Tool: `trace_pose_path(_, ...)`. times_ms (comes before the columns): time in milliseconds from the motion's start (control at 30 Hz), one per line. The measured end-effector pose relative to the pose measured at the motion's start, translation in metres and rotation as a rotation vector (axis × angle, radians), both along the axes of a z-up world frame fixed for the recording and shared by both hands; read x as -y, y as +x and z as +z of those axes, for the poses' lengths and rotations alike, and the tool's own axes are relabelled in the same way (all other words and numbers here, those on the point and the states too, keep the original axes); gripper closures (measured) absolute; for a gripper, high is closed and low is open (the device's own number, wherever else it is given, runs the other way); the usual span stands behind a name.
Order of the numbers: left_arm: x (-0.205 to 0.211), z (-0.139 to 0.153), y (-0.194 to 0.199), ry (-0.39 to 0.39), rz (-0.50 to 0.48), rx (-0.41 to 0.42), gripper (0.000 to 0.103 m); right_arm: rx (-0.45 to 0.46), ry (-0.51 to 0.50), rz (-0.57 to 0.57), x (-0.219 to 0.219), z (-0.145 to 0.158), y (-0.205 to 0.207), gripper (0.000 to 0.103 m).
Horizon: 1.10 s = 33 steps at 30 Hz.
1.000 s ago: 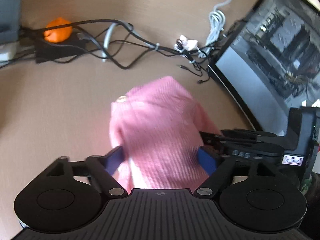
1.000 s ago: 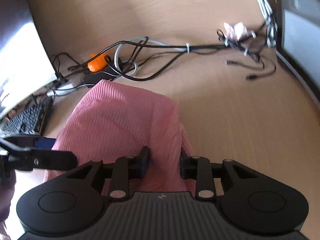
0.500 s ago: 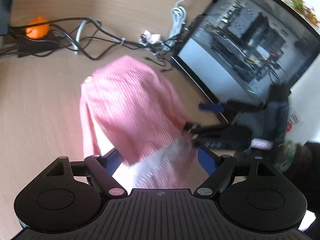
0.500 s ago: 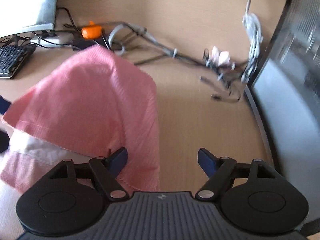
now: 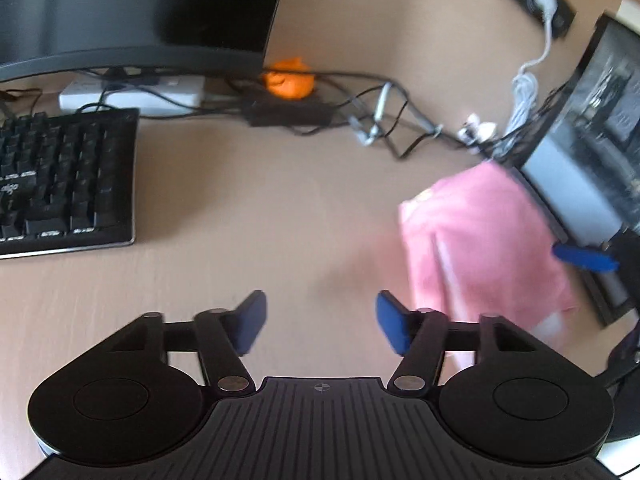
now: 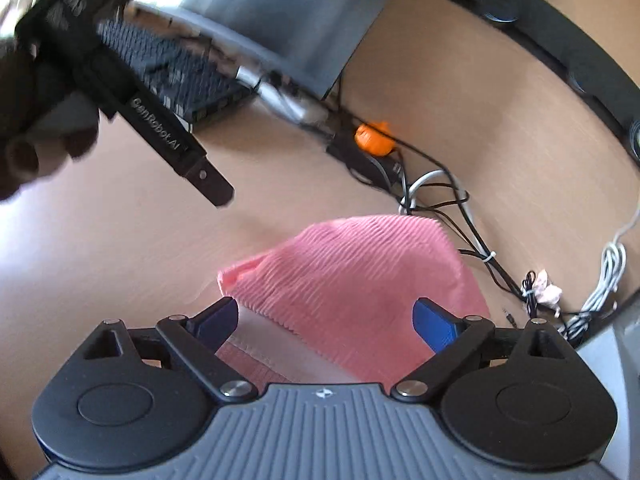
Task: Fold clothes
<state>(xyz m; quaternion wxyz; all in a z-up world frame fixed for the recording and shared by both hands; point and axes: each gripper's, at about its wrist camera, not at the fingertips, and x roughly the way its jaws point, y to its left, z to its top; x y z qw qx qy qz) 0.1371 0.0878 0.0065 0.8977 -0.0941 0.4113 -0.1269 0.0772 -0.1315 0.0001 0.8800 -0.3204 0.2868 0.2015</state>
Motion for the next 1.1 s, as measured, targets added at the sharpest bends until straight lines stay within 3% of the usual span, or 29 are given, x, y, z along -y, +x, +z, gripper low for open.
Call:
trace_pose_path(67, 0.012, -0.001, 0.0, 0.047, -0.025, 0.016, 0.041, 0.016, -0.025, -0.012, -0.002, -0.004, 0.003, 0.008)
trace_pose_path(167, 0.031, -0.005, 0.001, 0.087, -0.073, 0.029, 0.041, 0.017, 0.043, -0.068, 0.006, 0.007, 0.008, 0.011)
trace_pose_path(233, 0.041, -0.009, 0.004, 0.082, -0.102, 0.023, 0.042, 0.006, 0.095, -0.103, 0.013, 0.014, 0.013, 0.019)
trace_pose_path(300, 0.049, -0.013, 0.006, 0.068, -0.127, 0.014, 0.042, -0.017, 0.134, -0.118, 0.018, 0.018, 0.017, 0.045)
trace_pose_path(367, 0.052, -0.015, 0.004, 0.043, -0.151, 0.006, 0.042, -0.047, 0.163, -0.118, 0.021, 0.019, 0.02, 0.061)
trace_pose_path(467, 0.053, -0.016, 0.002, -0.01, -0.182, -0.01, 0.047, -0.07, 0.19, -0.107, 0.022, 0.019, 0.018, 0.071)
trace_pose_path(533, 0.054, -0.015, 0.001, -0.039, -0.193, -0.014, 0.048, -0.117, 0.252, -0.09, 0.023, 0.023, 0.018, 0.071)
trace_pose_path(633, 0.054, -0.015, -0.001, -0.058, -0.203, -0.021, 0.048, -0.218, 0.402, -0.056, 0.032, 0.033, 0.018, 0.071)
trace_pose_path(667, 0.054, -0.015, -0.001, -0.062, -0.204, -0.025, 0.048, -0.231, 0.442, -0.054, 0.037, 0.037, 0.017, 0.065)
trace_pose_path(800, 0.048, -0.013, -0.002, -0.095, -0.213, -0.039, 0.046, -0.157, 0.524, -0.127, 0.073, 0.055, 0.01, 0.01)
trace_pose_path(1000, 0.008, 0.02, -0.007, -0.251, -0.216, 0.014, 0.029, -0.082, 0.46, -0.404, 0.126, 0.03, 0.019, 0.009)
trace_pose_path(1100, 0.01, 0.045, 0.005, -0.245, -0.188, 0.053, 0.02, -0.102, 0.405, -0.478, 0.13, 0.002, 0.025, 0.007)
